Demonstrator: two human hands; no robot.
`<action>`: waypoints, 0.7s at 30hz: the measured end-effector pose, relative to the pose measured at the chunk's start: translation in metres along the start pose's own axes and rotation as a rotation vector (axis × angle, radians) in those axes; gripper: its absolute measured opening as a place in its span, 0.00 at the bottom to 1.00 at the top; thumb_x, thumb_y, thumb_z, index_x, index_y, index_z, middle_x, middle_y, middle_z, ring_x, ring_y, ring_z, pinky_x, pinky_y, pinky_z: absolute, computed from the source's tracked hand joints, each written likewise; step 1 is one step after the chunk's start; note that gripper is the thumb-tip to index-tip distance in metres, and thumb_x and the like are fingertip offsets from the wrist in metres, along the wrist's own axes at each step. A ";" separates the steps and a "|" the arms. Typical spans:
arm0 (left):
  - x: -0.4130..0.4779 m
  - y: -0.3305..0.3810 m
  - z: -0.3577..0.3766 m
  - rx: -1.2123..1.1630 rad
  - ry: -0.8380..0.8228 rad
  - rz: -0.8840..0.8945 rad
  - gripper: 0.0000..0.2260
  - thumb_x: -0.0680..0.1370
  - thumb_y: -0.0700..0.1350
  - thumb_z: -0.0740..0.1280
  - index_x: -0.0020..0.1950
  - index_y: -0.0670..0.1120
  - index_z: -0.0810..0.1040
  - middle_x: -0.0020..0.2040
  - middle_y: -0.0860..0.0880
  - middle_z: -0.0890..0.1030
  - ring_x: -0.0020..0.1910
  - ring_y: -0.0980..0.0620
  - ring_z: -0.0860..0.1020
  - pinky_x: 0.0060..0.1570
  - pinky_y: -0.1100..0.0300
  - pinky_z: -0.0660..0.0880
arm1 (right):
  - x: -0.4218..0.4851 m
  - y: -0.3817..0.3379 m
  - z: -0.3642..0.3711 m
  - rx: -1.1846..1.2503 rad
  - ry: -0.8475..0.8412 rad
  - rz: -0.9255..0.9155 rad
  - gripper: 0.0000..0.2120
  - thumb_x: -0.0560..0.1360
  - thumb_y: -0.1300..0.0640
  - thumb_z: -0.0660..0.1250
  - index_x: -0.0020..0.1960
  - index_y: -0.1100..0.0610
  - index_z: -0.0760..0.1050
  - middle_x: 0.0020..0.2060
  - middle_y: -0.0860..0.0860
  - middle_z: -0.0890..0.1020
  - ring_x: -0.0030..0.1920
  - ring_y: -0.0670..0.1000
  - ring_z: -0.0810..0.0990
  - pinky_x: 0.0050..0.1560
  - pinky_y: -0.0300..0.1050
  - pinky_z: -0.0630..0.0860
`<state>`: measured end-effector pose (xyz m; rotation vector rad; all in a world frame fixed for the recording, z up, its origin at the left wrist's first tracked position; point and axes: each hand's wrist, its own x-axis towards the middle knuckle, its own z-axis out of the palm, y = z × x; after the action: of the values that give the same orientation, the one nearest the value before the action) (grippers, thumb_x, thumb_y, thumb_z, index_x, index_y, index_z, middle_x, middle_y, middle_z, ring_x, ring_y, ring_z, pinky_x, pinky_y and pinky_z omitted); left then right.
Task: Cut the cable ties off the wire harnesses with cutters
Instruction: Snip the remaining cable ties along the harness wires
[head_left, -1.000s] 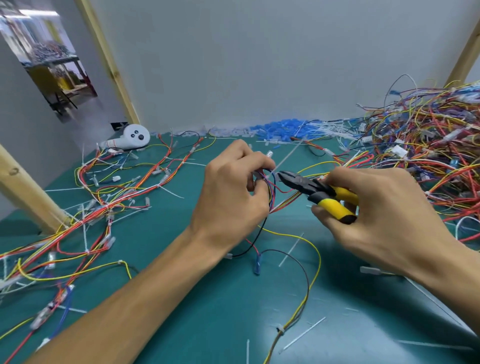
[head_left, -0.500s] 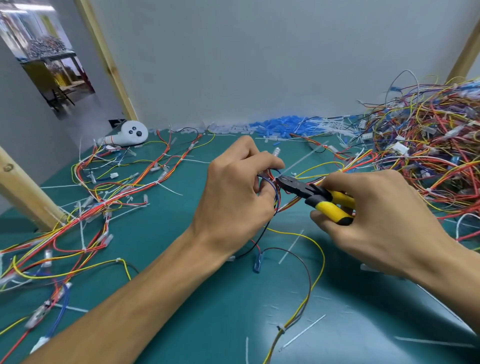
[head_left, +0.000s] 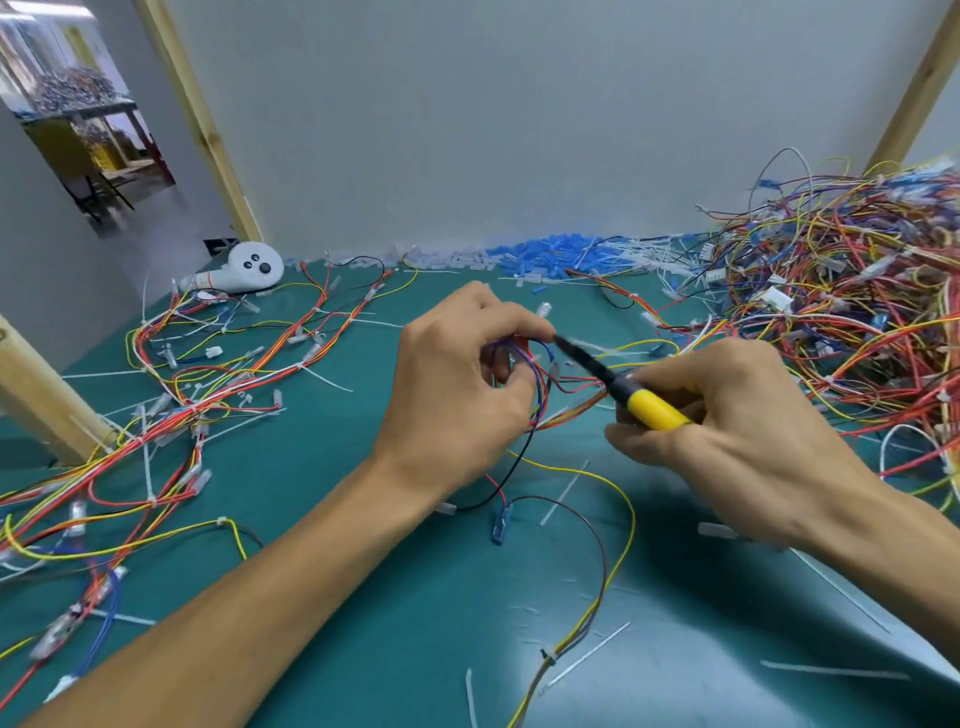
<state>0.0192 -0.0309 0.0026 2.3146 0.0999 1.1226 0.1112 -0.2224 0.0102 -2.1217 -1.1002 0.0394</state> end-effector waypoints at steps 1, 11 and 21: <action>0.001 -0.001 0.000 -0.050 -0.023 -0.056 0.17 0.70 0.29 0.69 0.51 0.47 0.87 0.42 0.46 0.78 0.37 0.51 0.77 0.41 0.52 0.77 | 0.001 0.002 0.000 0.010 0.058 -0.015 0.12 0.72 0.52 0.76 0.36 0.57 0.76 0.29 0.59 0.71 0.30 0.51 0.62 0.31 0.49 0.64; 0.004 -0.002 -0.001 -0.492 -0.141 -0.195 0.25 0.75 0.29 0.70 0.70 0.42 0.72 0.51 0.43 0.82 0.50 0.48 0.83 0.58 0.50 0.79 | 0.003 0.010 0.010 0.009 0.158 -0.124 0.10 0.71 0.59 0.78 0.48 0.49 0.80 0.29 0.53 0.80 0.31 0.57 0.76 0.35 0.52 0.77; 0.011 -0.012 -0.012 -0.094 -0.011 -0.303 0.13 0.72 0.33 0.72 0.51 0.48 0.79 0.45 0.53 0.83 0.45 0.52 0.82 0.44 0.54 0.77 | 0.013 0.028 -0.002 -0.160 0.388 -0.031 0.05 0.72 0.56 0.74 0.40 0.56 0.80 0.33 0.59 0.81 0.35 0.66 0.77 0.41 0.58 0.80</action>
<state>0.0198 -0.0118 0.0102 2.1344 0.3731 0.9401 0.1395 -0.2242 -0.0018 -2.1316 -0.9269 -0.4698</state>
